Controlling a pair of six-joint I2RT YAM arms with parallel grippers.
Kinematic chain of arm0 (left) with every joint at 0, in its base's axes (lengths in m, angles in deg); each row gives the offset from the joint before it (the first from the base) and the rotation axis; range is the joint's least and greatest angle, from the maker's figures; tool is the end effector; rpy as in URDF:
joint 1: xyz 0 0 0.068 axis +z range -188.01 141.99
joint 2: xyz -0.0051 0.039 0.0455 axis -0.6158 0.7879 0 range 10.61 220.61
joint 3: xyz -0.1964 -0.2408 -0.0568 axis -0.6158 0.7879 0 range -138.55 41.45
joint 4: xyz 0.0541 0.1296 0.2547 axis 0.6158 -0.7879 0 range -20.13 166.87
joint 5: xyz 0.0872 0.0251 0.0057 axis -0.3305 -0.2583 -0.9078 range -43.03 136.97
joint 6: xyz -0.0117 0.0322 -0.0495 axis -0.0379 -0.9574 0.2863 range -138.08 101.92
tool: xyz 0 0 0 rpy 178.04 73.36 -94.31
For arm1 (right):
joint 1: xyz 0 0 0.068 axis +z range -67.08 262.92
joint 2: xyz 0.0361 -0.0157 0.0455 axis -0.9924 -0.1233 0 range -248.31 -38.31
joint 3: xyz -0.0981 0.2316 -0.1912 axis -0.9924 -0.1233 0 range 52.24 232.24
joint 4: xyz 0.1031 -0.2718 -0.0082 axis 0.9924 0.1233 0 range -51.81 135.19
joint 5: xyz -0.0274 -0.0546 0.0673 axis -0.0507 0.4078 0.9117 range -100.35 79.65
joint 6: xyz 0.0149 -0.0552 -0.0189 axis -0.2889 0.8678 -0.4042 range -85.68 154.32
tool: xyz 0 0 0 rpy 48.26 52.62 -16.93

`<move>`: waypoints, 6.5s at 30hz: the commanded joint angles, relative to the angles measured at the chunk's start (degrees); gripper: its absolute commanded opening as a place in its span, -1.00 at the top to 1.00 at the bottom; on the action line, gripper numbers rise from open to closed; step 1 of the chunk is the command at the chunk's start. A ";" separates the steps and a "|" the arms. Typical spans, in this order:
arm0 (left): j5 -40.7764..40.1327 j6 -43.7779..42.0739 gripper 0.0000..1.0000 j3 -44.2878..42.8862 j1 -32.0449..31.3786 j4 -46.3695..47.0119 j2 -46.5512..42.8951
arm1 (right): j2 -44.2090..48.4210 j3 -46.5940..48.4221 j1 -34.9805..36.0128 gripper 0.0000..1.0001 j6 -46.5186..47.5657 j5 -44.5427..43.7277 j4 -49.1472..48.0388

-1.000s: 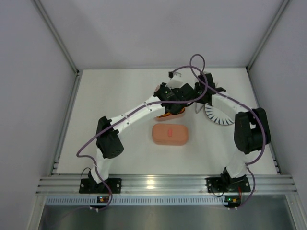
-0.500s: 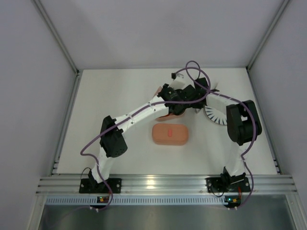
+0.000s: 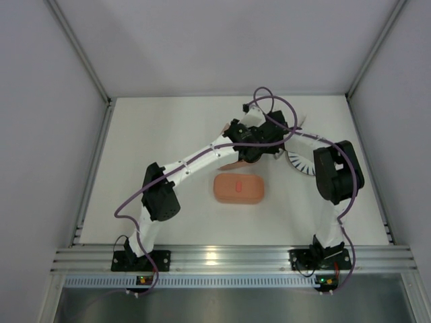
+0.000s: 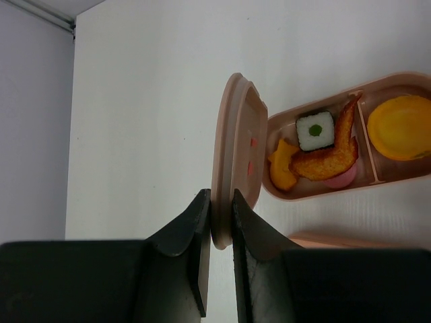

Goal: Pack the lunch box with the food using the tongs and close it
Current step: Close the box lid on the packing box.

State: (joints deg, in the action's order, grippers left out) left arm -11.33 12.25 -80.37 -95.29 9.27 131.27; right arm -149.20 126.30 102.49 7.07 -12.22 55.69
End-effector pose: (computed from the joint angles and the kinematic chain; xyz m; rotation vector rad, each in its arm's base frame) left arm 0.2973 -0.3926 0.3551 0.2524 2.1046 0.5435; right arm 0.4302 0.1513 0.1879 0.1835 2.5362 0.2869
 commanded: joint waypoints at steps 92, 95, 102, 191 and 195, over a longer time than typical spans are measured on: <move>21.12 0.44 -0.26 27.33 -3.63 28.57 -9.13 | 13.51 -6.83 2.05 0.49 -0.71 -6.92 6.59; 22.09 0.52 -0.26 28.39 -3.63 29.97 -9.48 | 13.60 -7.00 2.05 0.49 -0.62 -7.01 6.85; 23.94 0.52 -0.28 30.32 -3.63 32.26 -10.71 | 14.21 -7.27 2.05 0.49 -0.70 -6.66 7.11; 46.27 -0.18 -0.10 41.14 13.59 34.99 -16.16 | 1.91 9.69 3.55 0.82 -2.02 -0.24 9.57; 45.74 0.43 -0.08 39.64 13.51 34.98 -14.14 | 0.68 11.36 3.28 0.82 -1.85 0.46 9.84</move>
State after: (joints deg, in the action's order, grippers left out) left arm 35.59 11.59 -38.40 -81.87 43.46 115.80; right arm -148.15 134.04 106.32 4.69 -12.33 66.53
